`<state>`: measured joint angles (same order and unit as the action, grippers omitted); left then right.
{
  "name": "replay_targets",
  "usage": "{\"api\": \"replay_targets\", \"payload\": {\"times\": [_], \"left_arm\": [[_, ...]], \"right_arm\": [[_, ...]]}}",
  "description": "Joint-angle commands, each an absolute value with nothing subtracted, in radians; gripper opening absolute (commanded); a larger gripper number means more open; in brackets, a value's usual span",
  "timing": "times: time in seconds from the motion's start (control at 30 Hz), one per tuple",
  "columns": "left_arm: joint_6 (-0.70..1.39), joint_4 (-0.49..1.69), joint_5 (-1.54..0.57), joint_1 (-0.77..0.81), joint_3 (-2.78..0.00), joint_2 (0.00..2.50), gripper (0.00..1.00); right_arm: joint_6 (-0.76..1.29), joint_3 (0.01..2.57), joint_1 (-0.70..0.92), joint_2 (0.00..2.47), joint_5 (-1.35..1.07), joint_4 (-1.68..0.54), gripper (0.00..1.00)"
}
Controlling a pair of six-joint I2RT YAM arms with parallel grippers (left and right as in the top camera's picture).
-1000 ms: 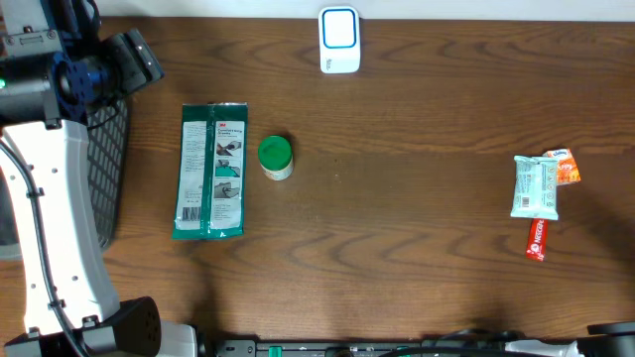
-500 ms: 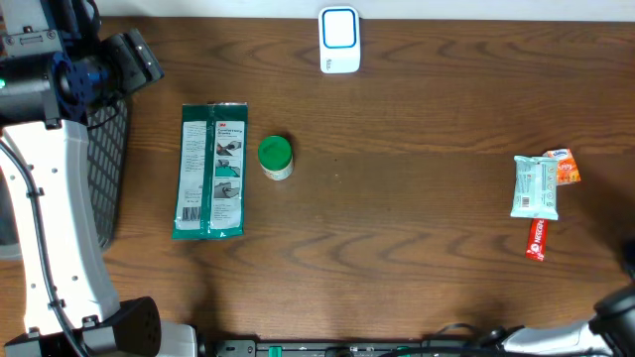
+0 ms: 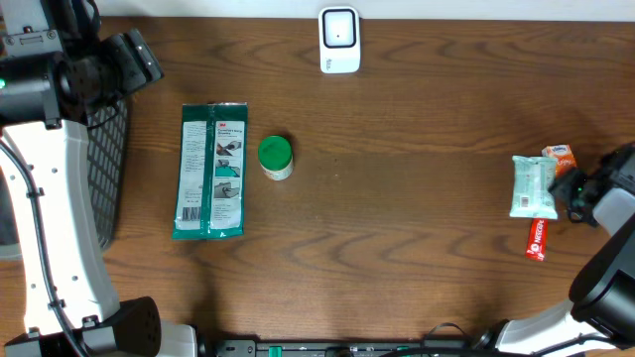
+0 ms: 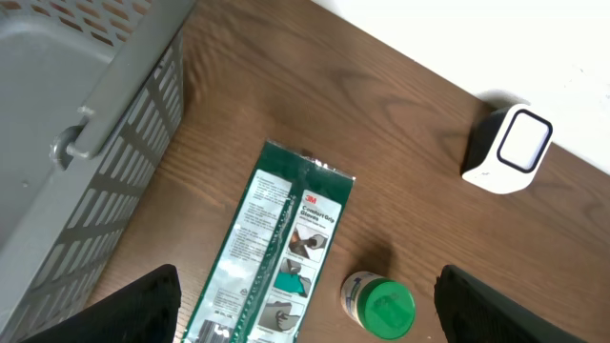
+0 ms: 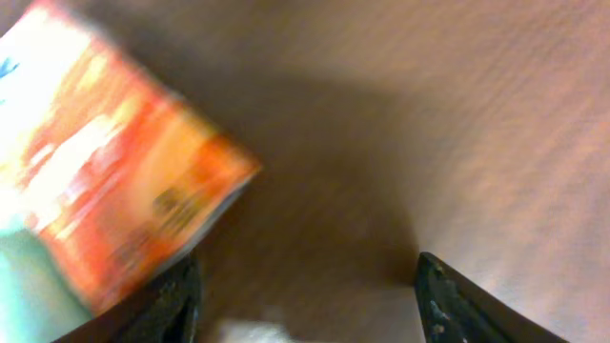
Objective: Scan the item barcode
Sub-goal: 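Reach the right gripper left to the green-lidded white tub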
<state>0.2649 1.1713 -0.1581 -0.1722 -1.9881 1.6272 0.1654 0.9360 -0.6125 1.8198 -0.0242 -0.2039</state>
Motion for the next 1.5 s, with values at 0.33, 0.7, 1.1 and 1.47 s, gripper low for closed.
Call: {"api": "replay_targets", "payload": {"times": [0.33,0.7,1.1,1.47], "left_arm": [[0.256,1.174,-0.164,-0.176,-1.993,1.63,0.85],[0.256,1.174,-0.164,-0.176,-1.993,1.63,0.85],[0.256,1.174,-0.164,-0.176,-1.993,1.63,0.85],[0.256,1.174,-0.164,-0.176,-1.993,1.63,0.85]], "right_arm": [[0.162,0.926,-0.522,1.831,-0.556,-0.315,0.92],[0.087,1.066,-0.43,1.831,-0.609,-0.482,0.94],[0.016,1.527,-0.241,1.831,-0.281,-0.993,0.99],[0.052,1.541,0.069,1.831,-0.412,-0.914,0.99]]}}
